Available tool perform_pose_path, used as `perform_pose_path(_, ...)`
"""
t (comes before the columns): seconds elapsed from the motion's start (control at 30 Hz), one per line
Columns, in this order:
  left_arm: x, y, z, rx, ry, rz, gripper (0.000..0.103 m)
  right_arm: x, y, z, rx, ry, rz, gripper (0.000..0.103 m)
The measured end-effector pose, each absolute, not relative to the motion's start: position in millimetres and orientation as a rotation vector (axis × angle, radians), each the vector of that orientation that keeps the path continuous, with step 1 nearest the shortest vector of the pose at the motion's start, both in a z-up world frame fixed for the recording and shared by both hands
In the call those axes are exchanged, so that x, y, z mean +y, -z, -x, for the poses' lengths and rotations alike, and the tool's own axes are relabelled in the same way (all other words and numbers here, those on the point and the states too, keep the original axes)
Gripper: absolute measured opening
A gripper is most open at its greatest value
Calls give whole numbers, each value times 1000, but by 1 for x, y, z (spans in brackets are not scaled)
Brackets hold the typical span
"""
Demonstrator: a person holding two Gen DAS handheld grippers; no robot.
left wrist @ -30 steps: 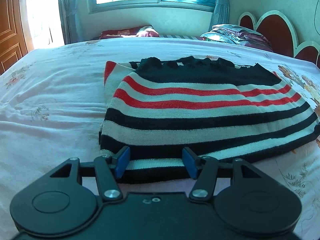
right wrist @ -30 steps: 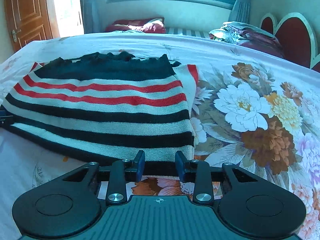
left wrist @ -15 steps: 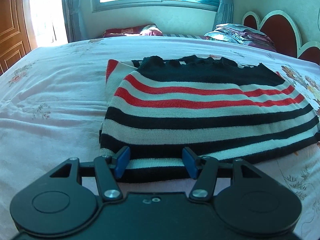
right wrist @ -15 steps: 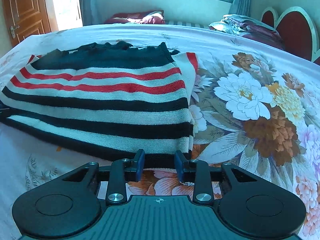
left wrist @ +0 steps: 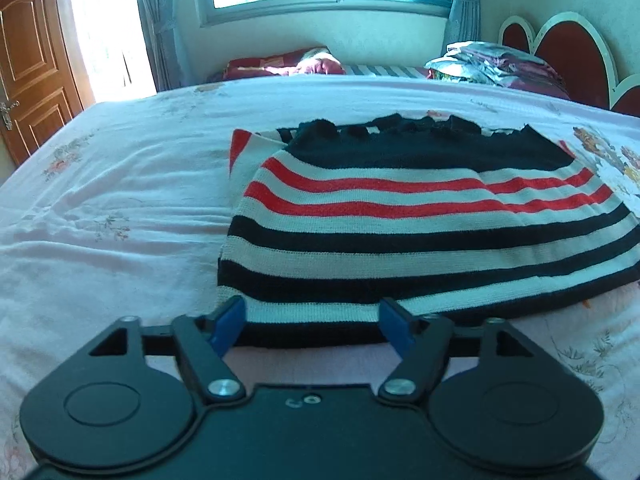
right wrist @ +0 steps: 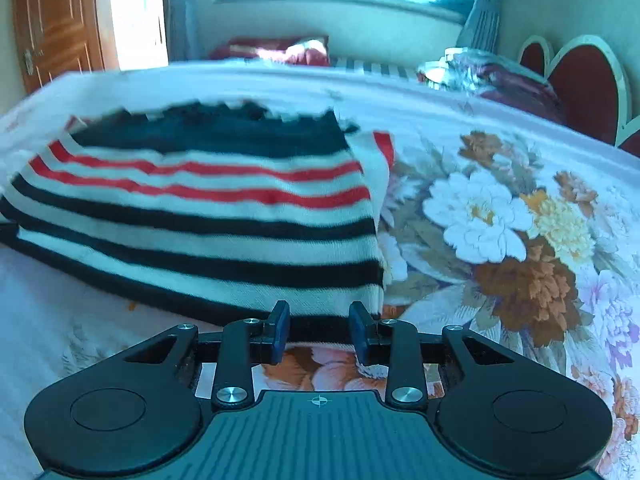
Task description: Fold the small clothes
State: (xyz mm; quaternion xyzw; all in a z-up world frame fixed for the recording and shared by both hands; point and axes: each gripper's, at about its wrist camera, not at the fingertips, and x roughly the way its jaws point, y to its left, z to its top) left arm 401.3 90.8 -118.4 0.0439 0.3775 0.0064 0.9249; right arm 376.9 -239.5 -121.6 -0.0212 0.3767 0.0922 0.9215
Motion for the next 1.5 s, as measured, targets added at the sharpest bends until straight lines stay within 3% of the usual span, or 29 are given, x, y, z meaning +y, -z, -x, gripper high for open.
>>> perform_pose_path(0.07,92,115,-377,744,-11,-39,83,-240,115,-358,740,-228,-7,33)
perform_pose_path(0.13,98,117,-359,766,-11,42,74,-241,113,-342,716,-246,-40,32)
perform_pose_path(0.2,109,123,-345,790,-6,176,52,-242,114,-328,701,-258,-89,32)
perform_pose_path(0.3,127,132,-333,785,-14,388,45,-239,117,-317,704,-264,-126,24)
perform_pose_path(0.5,152,152,-350,753,-57,665,44,-227,121,-321,733,-285,-139,24)
perform_pose_path(0.77,183,170,-400,695,-96,872,36,-194,114,-376,738,-303,-119,24)
perform_pose_path(0.87,190,176,-415,667,-104,917,33,-175,113,-402,754,-311,-130,5)
perform_pose_path(1.13,203,185,-446,618,-63,1000,38,-130,117,-458,779,-325,-100,3)
perform_pose_path(1.2,204,187,-447,610,-62,1010,35,-122,120,-467,786,-326,-95,3)
perform_pose_path(1.27,202,186,-445,611,-80,1010,22,-117,123,-474,797,-313,-91,3)
perform_pose_path(1.33,199,180,-437,575,-74,1044,19,-113,123,-477,802,-306,-84,3)
perform_pose_path(1.43,191,175,-424,518,-74,1049,22,-109,126,-480,817,-304,-62,3)
perform_pose_path(1.5,188,183,-418,525,-89,1063,36,-109,132,-483,842,-297,-52,3)
